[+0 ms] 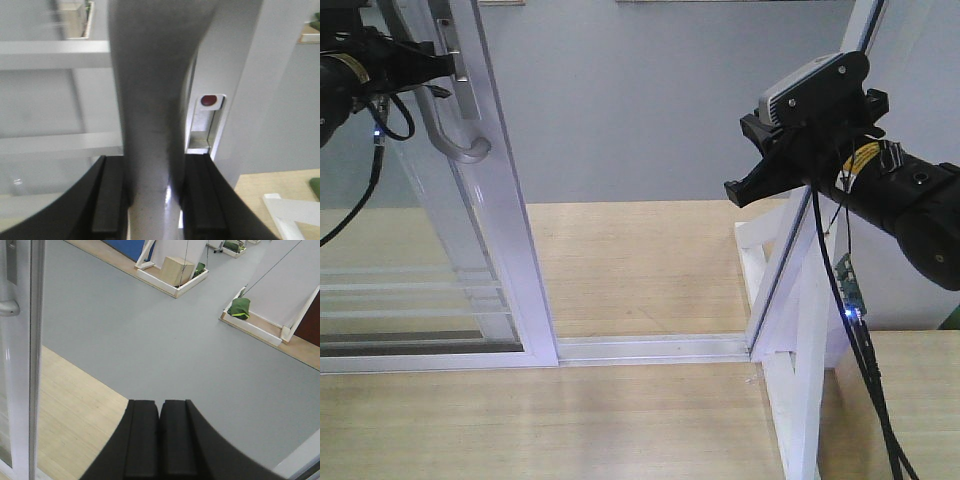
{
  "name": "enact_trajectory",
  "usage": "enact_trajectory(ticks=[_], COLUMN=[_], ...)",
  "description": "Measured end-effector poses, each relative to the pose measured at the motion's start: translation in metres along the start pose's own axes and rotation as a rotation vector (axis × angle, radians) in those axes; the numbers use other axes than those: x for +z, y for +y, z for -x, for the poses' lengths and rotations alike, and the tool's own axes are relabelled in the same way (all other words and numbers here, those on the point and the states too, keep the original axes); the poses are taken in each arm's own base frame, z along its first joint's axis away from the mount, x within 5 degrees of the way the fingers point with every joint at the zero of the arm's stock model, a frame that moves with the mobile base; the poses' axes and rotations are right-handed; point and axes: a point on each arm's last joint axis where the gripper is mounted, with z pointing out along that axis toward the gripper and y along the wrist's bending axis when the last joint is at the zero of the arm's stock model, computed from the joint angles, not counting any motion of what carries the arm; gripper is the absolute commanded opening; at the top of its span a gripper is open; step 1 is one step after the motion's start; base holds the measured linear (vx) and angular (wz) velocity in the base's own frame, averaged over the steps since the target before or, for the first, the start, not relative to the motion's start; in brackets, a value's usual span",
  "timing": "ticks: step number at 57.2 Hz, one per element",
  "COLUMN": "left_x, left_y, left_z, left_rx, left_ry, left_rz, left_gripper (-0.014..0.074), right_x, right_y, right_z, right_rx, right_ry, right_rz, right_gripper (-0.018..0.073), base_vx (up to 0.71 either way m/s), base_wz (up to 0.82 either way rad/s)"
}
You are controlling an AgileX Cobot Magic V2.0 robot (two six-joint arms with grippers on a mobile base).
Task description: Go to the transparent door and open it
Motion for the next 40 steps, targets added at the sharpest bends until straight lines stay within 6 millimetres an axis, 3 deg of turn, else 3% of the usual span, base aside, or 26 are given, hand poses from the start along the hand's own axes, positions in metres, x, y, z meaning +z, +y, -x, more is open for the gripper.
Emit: enact_trajectory(ticks=[9,24,29,34,40], left_x=[-0.002,-0.015,-0.038,-0.065,-0.099], left_y=[0.021,0.035,0.034,0.014,0.007], left_z=[0.0,-0.002,-0.016,-0.041,-0.05], left_rx=[-0.02,0.04,0.06,0.112,0.118], left_ry=[0.008,0.056,0.109,0.169,0.154], left_rz=[0.05,0.091,0.095,0.041,0.018], left_gripper=[-0.0003,-0.0003,-0.0003,-0.0003,-0.0003], right_x=[0.0,0.0,0.0,0.0,-0.005], right_y=[0.0,0.0,0.0,0.0,-0.001], right_z=[0.0,0.0,-0.001,-0.002,-0.001], right_rx=[0.0,0.0,0.004,0.012,0.036], right_ry=[0.0,0.001,0.01,0.024,0.053], right_rz=[0.0,0.0,0.0,0.0,-0.006], right_gripper=[-0.0008,-0.0008,-0.0008,-0.0008,-0.0008], base_vx=[0.0,0.0,0.0,0.0,0.0], base_wz=[0.01,0.01,-0.01,0.0,-0.01])
